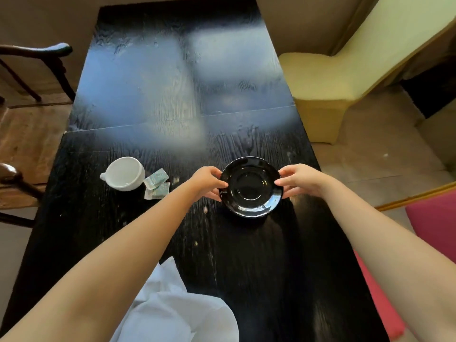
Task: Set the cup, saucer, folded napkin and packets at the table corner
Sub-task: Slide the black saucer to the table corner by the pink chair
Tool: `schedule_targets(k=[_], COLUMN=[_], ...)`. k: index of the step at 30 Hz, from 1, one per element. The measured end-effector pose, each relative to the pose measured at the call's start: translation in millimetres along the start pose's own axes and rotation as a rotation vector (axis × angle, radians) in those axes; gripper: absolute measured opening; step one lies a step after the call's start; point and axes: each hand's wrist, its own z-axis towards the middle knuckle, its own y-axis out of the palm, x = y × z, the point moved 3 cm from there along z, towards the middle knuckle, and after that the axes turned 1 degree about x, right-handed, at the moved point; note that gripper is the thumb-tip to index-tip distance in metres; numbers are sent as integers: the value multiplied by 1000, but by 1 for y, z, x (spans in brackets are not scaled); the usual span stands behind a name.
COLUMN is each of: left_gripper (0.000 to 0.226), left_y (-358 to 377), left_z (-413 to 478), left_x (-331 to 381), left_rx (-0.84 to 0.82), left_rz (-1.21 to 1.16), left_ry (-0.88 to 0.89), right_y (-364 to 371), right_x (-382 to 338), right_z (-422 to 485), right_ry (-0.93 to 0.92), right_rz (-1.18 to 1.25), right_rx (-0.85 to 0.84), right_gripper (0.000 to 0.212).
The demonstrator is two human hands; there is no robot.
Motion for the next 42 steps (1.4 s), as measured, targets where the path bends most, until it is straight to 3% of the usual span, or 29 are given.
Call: schedule_targets(k=[8,11,14,26,36,42], left_gripper=[22,28,35,29,28,29], left_y=[94,133,170,262,280,273], left_z=[-30,-40,-43,-52,-59,-67], left_x=[6,7,-1,-8,-7,-2], left_rx=[-125,-170,-206,-261,-301,-333], left_rz=[93,185,276,699,832,927], left_ry=[24,51,74,325,429,465], right_y=[6,20,39,113,118,108], right_x=[120,163,199,271,280,273], right_z=[-104,-141,-169,-214,-226,-236], right_ry=[90,116,137,204,228,260], right_rz=[453,628,767,1096,1059,968], right_rx=[270,410,499,880,881,716], right_gripper=[16,9,16,23,23,25])
